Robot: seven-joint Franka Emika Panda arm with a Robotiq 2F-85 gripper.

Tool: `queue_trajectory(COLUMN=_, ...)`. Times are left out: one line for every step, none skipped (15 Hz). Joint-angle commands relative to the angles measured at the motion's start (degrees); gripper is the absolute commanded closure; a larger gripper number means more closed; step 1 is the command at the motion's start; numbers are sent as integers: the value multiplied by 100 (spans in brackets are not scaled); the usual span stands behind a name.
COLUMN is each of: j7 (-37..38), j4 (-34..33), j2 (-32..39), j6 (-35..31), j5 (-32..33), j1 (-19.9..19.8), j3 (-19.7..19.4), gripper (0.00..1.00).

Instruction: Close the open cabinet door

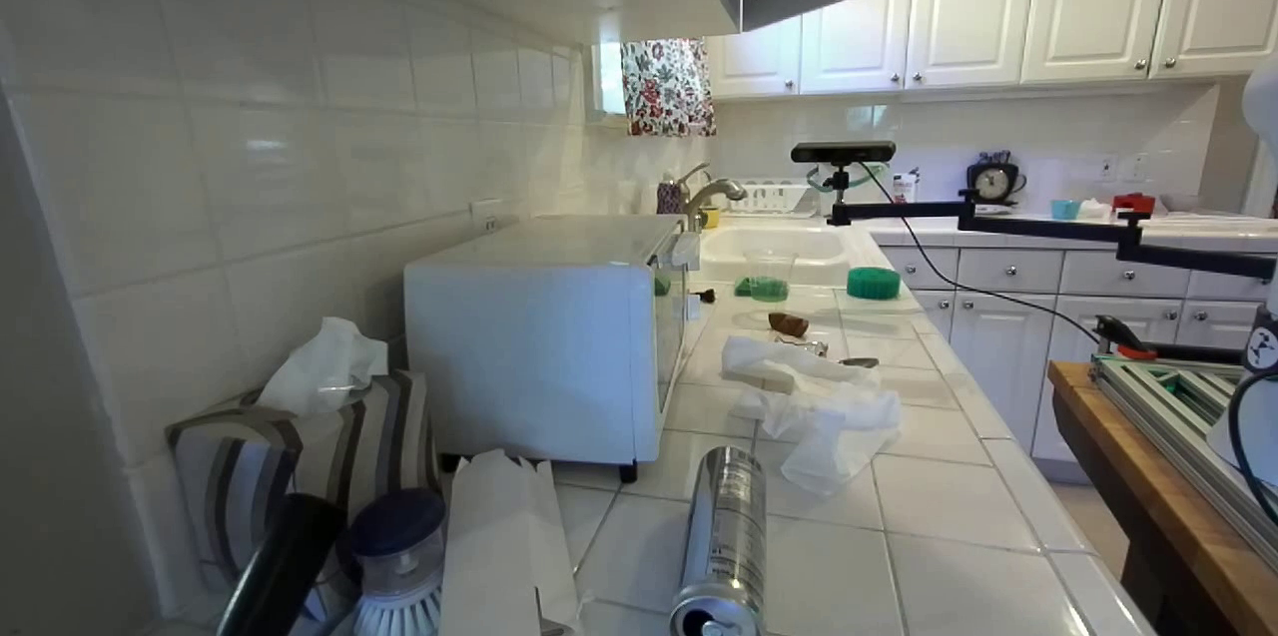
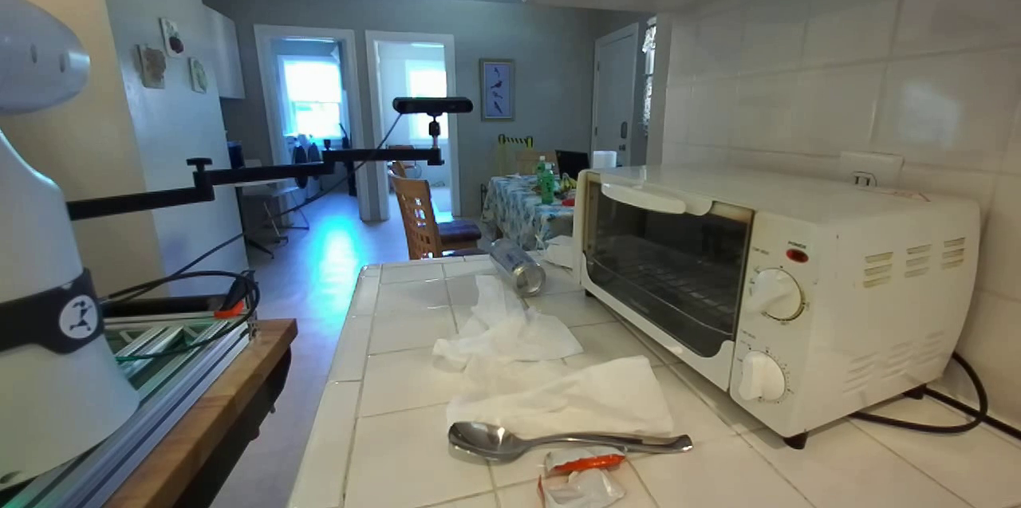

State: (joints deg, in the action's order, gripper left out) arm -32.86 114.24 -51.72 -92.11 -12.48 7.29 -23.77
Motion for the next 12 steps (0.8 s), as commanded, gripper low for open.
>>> queue_trajectory(j7=-90, j4=216, j2=61, j6=-409, j5=-306, j1=54, j3=63, gripper=0)
queue_trajectory(j7=-94, j4=256, j2=100, j6=-492, j5=-356, j1=72, j3=91, gripper=0)
queue_trajectory(j7=-81, j4=304, j2=127, j6=-595, j5=-400, j1=66, j3=125, gripper=0)
queue_trajectory(j7=-85, j4=341, j2=155, j6=-683, j5=-435, j1=76, j3=156, gripper=0)
queue_trajectory(j7=-85, j4=385, j2=175, j6=-767, j5=-472, j1=80, j3=184, gripper=0)
queue_trajectory(j7=-55, j4=435, j2=203, j6=-894, j5=-475, j1=48, j3=243, gripper=0)
queue_trajectory(j7=-54, j4=477, j2=223, j6=-962, j5=-478, j1=48, j3=285, gripper=0)
queue_trajectory(j7=-34, j4=522, j2=239, j6=-1060, j5=-470, j1=38, j3=347, gripper=0)
queue_trajectory(j7=-18, j4=605, j2=240, j6=-1212, j5=-481, j1=38, j3=407, gripper=0)
queue_trajectory(j7=-19, j4=666, j2=246, j6=-1341, j5=-483, j1=43, j3=454, gripper=0)
queue_trajectory(j7=13, j4=722, j2=264, j6=-1495, j5=-450, j1=21, j3=529, gripper=0)
queue_trajectory(j7=29, j4=801, j2=262, j6=-1675, j5=-440, j1=14, j3=588, gripper=0)
